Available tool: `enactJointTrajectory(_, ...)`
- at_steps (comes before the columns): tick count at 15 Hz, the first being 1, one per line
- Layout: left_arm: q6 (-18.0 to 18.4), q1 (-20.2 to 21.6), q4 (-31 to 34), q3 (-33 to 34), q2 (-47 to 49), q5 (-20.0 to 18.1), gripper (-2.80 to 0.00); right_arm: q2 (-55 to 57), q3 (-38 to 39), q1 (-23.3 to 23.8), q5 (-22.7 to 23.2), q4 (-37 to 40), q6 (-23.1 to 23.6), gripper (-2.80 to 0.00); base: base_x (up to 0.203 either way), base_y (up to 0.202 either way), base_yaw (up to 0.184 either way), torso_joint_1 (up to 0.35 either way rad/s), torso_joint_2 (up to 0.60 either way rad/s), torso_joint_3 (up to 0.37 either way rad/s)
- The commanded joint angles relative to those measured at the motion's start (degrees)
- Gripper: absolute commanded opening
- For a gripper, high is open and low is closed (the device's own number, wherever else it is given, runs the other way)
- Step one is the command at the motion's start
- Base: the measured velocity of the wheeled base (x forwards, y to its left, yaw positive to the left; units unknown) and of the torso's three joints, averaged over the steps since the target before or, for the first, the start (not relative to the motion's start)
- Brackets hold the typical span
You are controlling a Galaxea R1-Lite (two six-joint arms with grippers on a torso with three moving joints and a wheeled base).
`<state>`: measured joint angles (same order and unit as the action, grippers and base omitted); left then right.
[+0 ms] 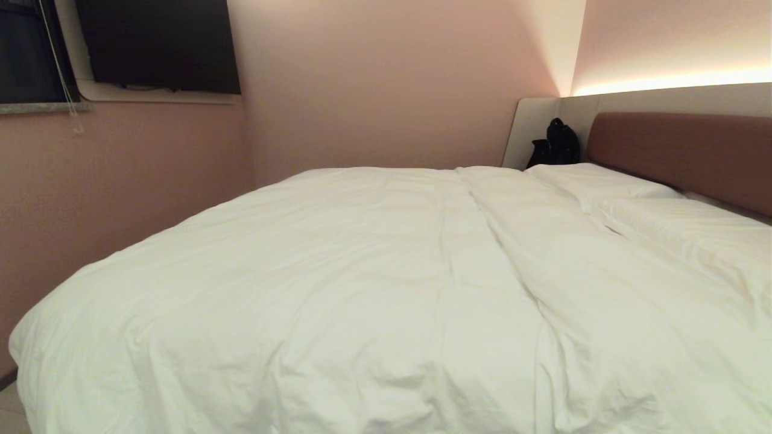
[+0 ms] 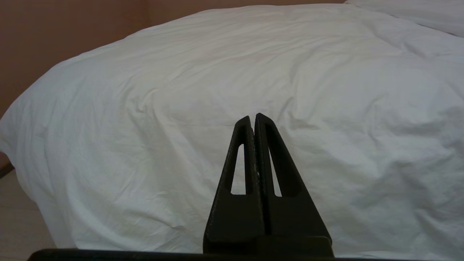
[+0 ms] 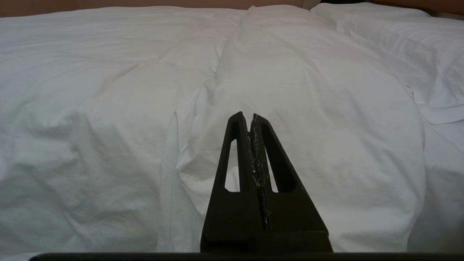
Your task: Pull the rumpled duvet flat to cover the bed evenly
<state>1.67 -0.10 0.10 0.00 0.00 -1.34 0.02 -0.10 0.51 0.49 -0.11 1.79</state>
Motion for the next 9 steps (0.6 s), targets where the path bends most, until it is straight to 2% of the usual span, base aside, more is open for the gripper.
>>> enactJointTrajectory(1,0.0,0.0,0.0,0.0,0.0,0.0,-2.80,0.0,0.0,0.0,0.0,0.0,0.1,-2.80,0.000,0.000,0.000,0.000,0.00,0.000)
enactJointTrajectory(6,0.0,0.0,0.1,0.0,0.1,-0.1,-2.80,0.0,0.0,-0.1,0.0,0.0,0.1,-2.80,0.000,0.000,0.000,0.000,0.00,0.000)
enactJointTrajectory(9,0.0,0.0,0.1,0.0,0.0,0.0,-2.80,0.0,0.0,0.0,0.0,0.0,0.1,-2.80,0.003,0.145,-0.001,0.005,0.00,0.005)
